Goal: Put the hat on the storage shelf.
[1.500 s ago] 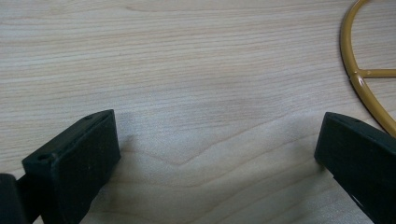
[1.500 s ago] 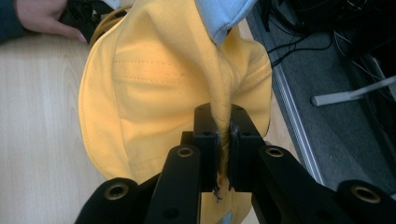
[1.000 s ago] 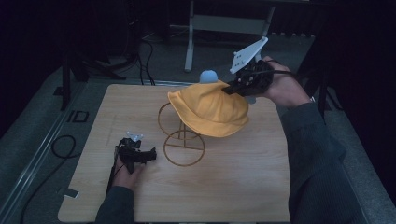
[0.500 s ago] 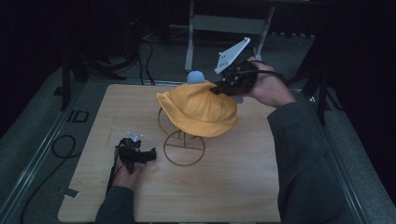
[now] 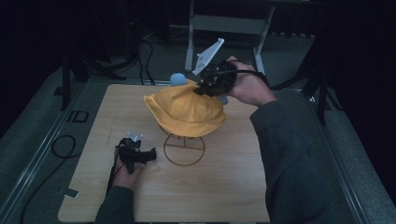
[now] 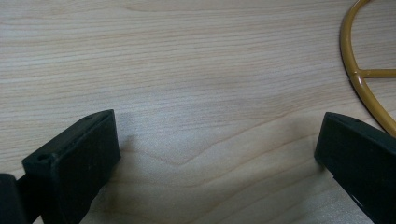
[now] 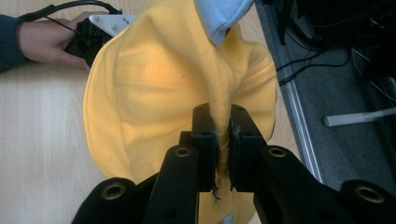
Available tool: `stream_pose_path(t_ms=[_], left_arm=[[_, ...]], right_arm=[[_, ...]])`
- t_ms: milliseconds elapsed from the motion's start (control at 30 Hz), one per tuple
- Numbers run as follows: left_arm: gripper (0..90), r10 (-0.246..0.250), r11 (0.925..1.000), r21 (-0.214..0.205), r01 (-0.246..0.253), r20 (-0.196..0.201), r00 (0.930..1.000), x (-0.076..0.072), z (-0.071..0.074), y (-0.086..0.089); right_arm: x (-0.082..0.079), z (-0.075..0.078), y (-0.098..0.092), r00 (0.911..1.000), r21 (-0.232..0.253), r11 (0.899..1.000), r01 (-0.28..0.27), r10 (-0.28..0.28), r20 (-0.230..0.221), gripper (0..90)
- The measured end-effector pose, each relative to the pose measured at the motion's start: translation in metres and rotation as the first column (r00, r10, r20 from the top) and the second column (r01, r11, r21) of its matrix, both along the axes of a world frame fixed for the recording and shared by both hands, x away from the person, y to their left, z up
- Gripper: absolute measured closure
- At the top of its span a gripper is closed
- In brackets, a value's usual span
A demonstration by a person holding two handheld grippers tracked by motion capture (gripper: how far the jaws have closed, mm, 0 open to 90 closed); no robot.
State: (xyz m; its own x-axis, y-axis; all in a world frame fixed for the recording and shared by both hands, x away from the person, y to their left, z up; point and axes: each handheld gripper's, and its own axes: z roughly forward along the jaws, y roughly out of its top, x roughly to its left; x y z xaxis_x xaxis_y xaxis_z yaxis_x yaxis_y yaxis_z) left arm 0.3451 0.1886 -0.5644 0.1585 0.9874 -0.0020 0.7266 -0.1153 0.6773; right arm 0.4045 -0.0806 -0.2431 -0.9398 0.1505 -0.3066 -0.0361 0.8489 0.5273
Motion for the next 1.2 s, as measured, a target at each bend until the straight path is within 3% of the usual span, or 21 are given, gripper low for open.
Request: stream_pose_path(t_ms=[100,300,367,533,833,1000,1067,1200], left_arm=[[0.0,0.000,1.0000,0.000,0.000,0.000,1.0000,0.000,0.000,0.000],[0.0,0.003,1.0000,-0.003,-0.003,0.003,1.0000,0.000,0.000,0.000],[0.0,0.000,1.0000,0.000,0.000,0.000,1.0000,0.000,0.000,0.000],[0.0,0.000,1.0000,0.000,0.000,0.000,1.0000,0.000,0.000,0.000],[0.0,0.000,1.0000,0.000,0.000,0.000,1.0000,0.000,0.000,0.000],[0.0,0.003,1.0000,-0.003,-0.003,0.003,1.0000,0.000,0.000,0.000],[0.0,0.003,1.0000,-0.003,-0.003,0.003,1.0000,0.000,0.000,0.000],[0.0,0.002,1.0000,-0.003,-0.002,0.003,1.0000,0.000,0.000,0.000]], right_arm=[[0.002,-0.005,0.009,0.9999,-0.005,1.000,-0.003,0.003,-0.011,79.6],[0.003,-0.014,0.018,0.9994,-0.004,1.000,-0.009,0.009,-0.033,63.2],[0.002,-0.014,0.018,0.9995,0.000,1.000,-0.006,0.006,-0.031,63.4],[-0.002,-0.013,0.020,0.9995,0.021,1.000,-0.014,0.015,-0.028,77.8],[0.001,-0.023,0.038,0.9998,0.031,1.000,0.006,-0.005,-0.018,78.8],[0.000,-0.033,0.048,0.9991,0.003,1.000,-0.016,0.016,-0.038,78.7],[0.000,-0.035,0.049,0.9988,-0.006,1.000,-0.023,0.022,-0.043,73.8],[0.003,-0.030,0.042,0.9958,0.020,1.000,-0.002,0.004,-0.092,52.3]])
